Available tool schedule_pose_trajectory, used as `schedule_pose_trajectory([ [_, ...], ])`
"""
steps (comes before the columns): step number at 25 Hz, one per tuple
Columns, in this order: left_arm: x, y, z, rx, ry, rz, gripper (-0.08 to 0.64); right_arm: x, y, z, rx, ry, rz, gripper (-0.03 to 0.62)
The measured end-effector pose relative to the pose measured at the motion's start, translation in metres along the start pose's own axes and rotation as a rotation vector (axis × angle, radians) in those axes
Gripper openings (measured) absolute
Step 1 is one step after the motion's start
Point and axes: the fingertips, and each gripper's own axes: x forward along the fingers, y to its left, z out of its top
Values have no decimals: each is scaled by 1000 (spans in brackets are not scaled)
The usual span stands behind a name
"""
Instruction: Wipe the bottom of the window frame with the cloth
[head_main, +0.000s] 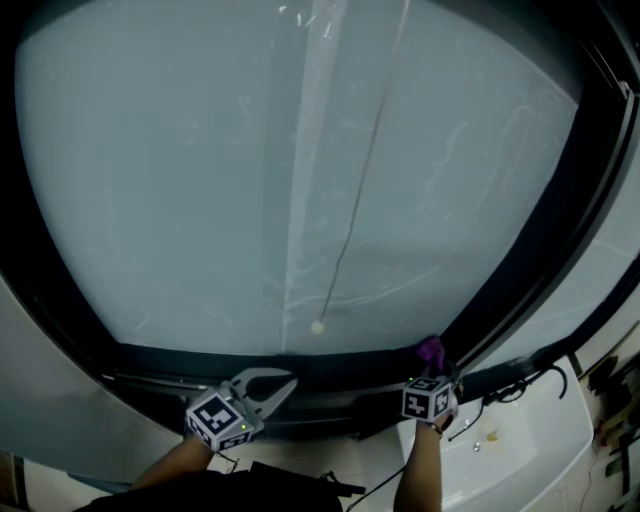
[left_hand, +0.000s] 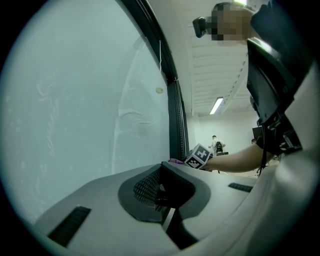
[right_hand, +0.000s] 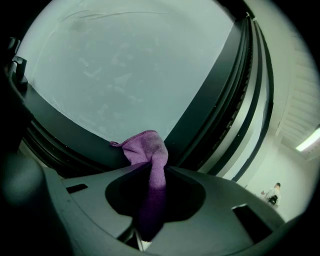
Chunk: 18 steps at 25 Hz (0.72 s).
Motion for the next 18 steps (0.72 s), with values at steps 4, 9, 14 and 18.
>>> schedule_pose_trajectory([
  [4, -1, 1, 0, -15, -6, -5, 2, -1, -4, -12, 45, 14, 5, 74],
  [9, -1, -3, 4, -36, -1, -20, 2, -6, -7, -21, 88, 22, 40, 74],
  [14, -1, -4, 6, -50, -12, -17, 2, -24, 0, -31, 118, 5, 71, 74],
  [18, 0, -5, 6, -36, -29, -25, 2, -42, 14, -40, 144, -7, 129, 74],
])
